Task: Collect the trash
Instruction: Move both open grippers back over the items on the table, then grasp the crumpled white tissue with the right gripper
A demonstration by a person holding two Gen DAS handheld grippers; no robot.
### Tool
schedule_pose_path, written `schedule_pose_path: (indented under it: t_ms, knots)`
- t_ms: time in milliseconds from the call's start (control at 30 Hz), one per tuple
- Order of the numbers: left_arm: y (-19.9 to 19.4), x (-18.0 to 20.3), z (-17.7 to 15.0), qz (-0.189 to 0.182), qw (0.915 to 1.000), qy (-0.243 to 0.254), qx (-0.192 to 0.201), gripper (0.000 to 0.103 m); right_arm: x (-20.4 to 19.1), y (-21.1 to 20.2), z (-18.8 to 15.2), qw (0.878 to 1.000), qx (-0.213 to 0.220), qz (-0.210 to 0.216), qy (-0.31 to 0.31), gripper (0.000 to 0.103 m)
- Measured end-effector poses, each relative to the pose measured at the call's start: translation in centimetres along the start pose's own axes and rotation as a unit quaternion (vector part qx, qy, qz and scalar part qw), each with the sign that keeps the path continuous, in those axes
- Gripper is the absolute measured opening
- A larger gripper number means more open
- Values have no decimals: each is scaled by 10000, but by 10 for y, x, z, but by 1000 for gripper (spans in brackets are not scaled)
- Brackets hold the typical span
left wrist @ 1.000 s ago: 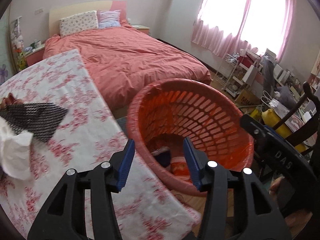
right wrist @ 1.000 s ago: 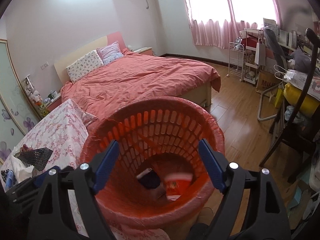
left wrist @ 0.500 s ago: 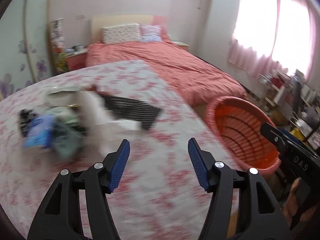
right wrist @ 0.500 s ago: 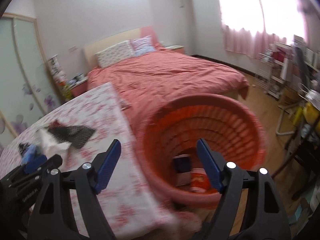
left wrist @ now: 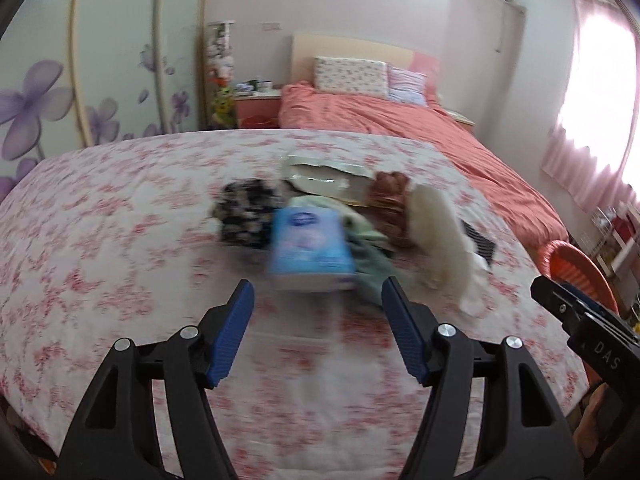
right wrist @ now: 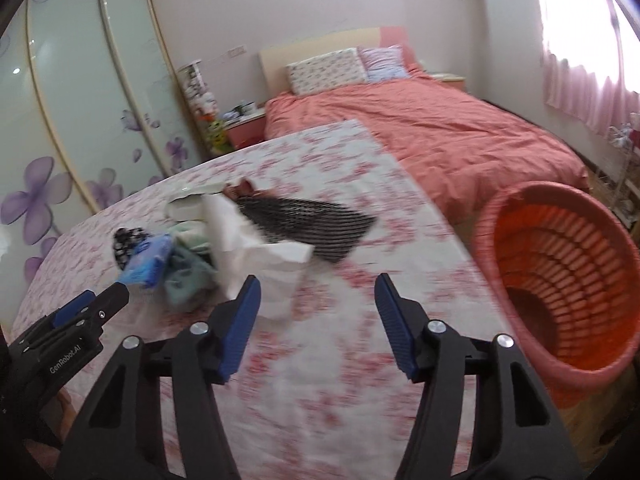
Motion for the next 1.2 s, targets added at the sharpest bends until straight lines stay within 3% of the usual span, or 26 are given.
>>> schedule_pose_path:
  t_ms: [500,567,633,733,833,1200]
  knots:
    - [4,-55,-14,106,9989,-443,-129,66,-47,54,-3,9989,-377,137,-222,50]
    - [5,-57,-16,96,9988,-466,-151,66,-48,60,-5,9986,-447,111,-252,44]
    - [6,-58,-17,81,9986,-487,-171,66,-50,64,-6,9982,-505,193,-272,29]
    - [7,-59,-17,46,9986,-498,-181,66,-54,59,-7,9979,-449,294,-365,14]
    - [7,-56,-17,-6,9987,-482,-185,66,-56,47,-7,9975,-368,461,-383,8]
    - [11,-37,-11,-203,9987,-415,-233,67,-58,-2,4,9959,48,829,-366,4]
Point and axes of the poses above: each gripper's, at about its wrist camera, not at the fingertips, and y roughly the way its jaws point, x to its right, z to its top, the point moved 6 cm from there along y, roughly the way its jaws point, and after that the axes turned 7 degrees about y, right-handed, at the moved point
